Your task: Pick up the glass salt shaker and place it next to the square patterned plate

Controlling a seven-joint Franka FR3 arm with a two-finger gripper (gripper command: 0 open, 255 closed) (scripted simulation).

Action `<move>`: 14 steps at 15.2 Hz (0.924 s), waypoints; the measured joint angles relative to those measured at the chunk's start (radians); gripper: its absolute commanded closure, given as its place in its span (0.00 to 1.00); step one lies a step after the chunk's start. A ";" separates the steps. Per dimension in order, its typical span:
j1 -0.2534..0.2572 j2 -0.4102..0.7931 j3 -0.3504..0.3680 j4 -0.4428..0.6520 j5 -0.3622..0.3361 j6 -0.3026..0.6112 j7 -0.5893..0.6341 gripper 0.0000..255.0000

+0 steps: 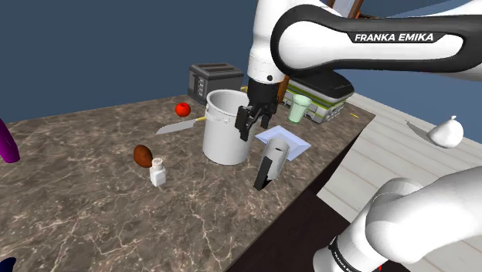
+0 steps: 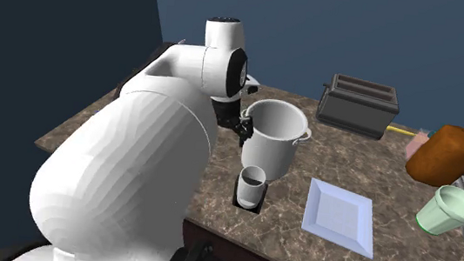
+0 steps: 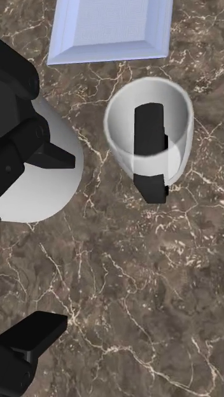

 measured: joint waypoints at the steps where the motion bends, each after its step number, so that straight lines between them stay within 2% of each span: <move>1: 0.000 0.034 0.017 0.012 -0.003 0.023 0.022 0.00; 7: 0.003 0.246 0.118 0.124 -0.050 0.118 0.170 0.00; 11: 0.013 0.398 0.166 0.216 -0.114 0.162 0.271 0.00; 14: 0.036 0.525 0.193 0.326 -0.179 0.161 0.353 0.00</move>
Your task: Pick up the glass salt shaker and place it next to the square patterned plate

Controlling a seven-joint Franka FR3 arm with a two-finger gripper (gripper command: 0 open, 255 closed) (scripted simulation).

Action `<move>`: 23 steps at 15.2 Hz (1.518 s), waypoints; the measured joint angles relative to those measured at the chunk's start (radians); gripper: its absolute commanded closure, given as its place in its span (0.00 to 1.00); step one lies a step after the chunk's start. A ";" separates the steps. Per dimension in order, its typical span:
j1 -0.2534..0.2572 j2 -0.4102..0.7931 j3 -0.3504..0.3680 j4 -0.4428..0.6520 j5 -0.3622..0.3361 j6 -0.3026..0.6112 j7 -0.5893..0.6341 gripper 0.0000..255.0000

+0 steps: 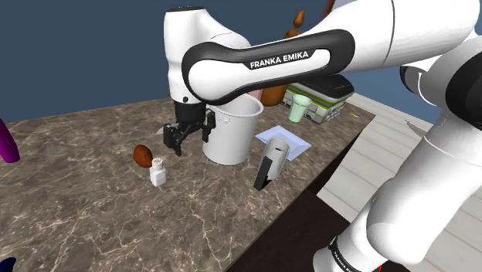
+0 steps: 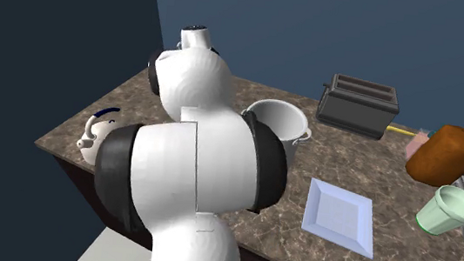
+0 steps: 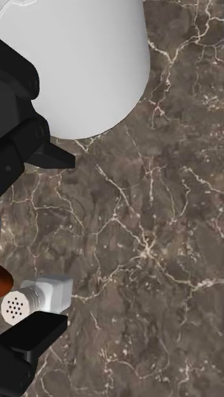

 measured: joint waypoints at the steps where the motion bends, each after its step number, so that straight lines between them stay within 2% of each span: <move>1: 0.010 0.050 0.005 0.043 -0.026 -0.001 0.026 0.00; 8: 0.114 0.331 -0.001 0.297 -0.170 -0.019 0.165 0.00; 11: 0.128 0.370 -0.008 0.315 -0.189 -0.003 0.181 0.00; 16: 0.128 0.390 -0.016 0.276 -0.204 0.054 0.194 0.00; 22: 0.128 0.394 -0.017 0.272 -0.206 0.061 0.195 0.00; 23: 0.128 0.394 -0.017 0.272 -0.206 0.061 0.195 1.00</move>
